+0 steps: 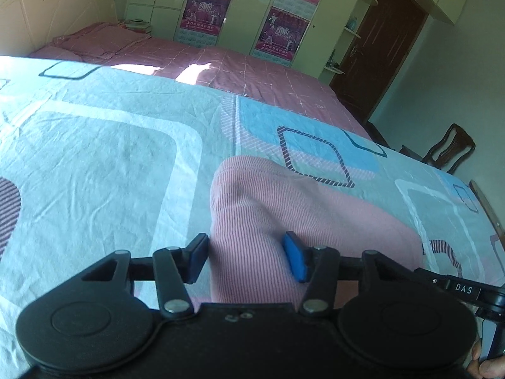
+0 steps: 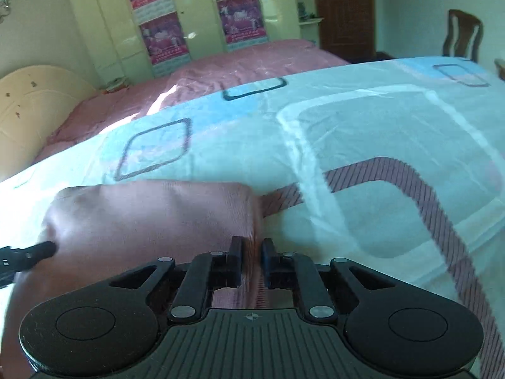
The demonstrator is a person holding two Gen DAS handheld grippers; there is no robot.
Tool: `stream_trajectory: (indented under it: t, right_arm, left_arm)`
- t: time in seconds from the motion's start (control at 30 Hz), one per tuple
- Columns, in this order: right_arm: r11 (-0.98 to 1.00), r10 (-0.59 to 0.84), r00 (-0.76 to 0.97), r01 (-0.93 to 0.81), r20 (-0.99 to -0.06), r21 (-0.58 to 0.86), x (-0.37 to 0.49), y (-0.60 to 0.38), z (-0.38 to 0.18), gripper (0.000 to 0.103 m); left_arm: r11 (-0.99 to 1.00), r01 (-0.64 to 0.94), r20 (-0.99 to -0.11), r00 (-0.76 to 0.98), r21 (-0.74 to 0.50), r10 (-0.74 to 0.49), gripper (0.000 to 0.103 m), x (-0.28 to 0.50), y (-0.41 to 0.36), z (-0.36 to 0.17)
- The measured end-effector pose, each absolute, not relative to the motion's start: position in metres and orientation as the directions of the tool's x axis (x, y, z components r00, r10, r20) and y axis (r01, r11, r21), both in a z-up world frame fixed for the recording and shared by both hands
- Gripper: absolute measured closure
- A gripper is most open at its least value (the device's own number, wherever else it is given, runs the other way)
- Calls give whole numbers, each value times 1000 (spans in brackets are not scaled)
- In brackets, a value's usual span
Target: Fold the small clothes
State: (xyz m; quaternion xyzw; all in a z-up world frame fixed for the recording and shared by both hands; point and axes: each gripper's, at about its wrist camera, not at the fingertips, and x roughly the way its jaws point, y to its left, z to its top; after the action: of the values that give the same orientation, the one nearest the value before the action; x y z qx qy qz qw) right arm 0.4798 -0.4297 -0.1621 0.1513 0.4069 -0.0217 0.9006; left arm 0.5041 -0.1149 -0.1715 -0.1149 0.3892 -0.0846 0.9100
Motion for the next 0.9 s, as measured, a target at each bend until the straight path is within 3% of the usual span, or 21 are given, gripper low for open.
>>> stream_trajectory:
  t: [0.23, 0.33, 0.47, 0.9]
  right_arm:
    - [971, 87, 758, 80, -647, 224, 479, -414, -127, 91]
    - [981, 125, 730, 12, -672, 195, 498, -391, -133, 91]
    - [996, 26, 707, 42, -707, 79, 510, -388, -162, 91]
    - [969, 156, 710, 24, -687, 245, 482, -405, -127, 91]
  left_arm:
    - [967, 78, -693, 684, -241, -228, 46, 516, -127, -173]
    - [972, 82, -687, 694, -219, -213, 44, 513, -130, -177]
    - [967, 52, -692, 689, -248, -215, 27, 516, -123, -188]
    - [982, 69, -710, 682, -176, -176, 26, 496, -125, -157]
